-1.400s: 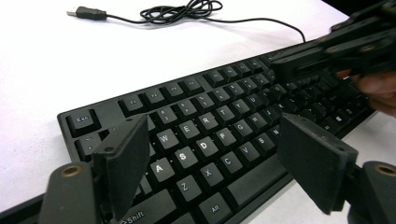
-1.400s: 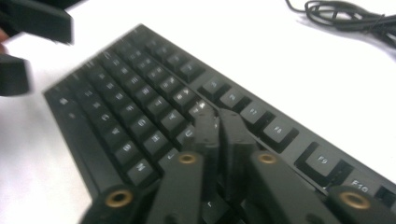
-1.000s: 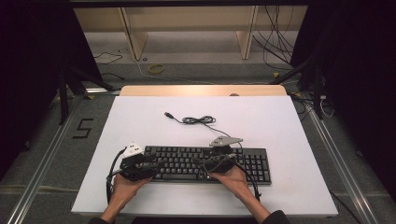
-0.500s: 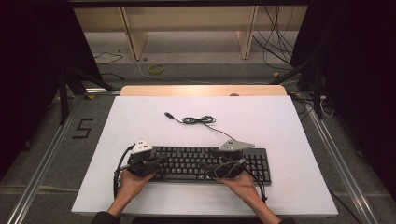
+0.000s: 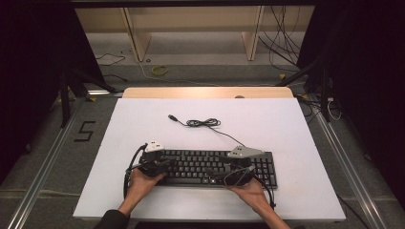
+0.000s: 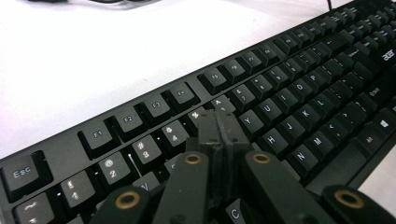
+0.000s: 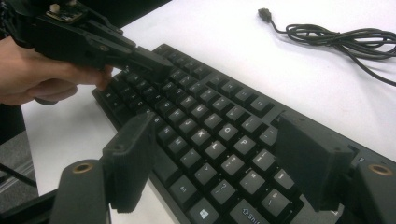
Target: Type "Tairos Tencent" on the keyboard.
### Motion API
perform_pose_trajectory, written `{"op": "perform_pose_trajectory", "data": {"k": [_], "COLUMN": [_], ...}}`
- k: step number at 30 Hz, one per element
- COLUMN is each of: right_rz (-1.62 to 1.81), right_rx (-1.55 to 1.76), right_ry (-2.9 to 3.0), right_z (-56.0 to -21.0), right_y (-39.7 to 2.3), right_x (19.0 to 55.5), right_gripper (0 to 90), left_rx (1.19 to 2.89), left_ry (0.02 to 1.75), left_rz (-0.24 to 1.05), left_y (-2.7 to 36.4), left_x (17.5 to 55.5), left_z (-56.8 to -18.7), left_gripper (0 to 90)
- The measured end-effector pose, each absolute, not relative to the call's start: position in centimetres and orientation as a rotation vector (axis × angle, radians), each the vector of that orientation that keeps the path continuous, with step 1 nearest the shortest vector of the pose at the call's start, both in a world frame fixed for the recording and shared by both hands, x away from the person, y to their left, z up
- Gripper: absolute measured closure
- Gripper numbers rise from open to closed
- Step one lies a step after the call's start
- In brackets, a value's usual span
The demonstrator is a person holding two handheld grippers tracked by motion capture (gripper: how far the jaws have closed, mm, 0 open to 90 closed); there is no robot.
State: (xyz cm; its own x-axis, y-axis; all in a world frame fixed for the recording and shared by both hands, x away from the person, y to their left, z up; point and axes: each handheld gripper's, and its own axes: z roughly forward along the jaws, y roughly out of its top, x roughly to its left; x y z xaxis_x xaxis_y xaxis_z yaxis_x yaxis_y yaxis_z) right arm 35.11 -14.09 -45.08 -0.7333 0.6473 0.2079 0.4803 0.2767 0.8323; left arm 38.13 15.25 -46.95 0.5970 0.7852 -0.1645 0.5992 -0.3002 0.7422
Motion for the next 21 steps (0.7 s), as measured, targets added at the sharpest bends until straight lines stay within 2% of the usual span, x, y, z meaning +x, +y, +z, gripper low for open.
{"op": "perform_pose_trajectory", "data": {"k": [21], "right_rz": [1.456], "right_rx": [1.058], "right_ry": [2.362], "right_z": [-45.01], "right_y": [-14.12], "right_x": [34.97], "right_gripper": [29.8], "left_rx": [2.052], "left_ry": [1.115], "left_rz": [0.288], "left_y": [15.05], "left_x": [38.47], "left_z": [-47.87], "left_gripper": [89.0]}}
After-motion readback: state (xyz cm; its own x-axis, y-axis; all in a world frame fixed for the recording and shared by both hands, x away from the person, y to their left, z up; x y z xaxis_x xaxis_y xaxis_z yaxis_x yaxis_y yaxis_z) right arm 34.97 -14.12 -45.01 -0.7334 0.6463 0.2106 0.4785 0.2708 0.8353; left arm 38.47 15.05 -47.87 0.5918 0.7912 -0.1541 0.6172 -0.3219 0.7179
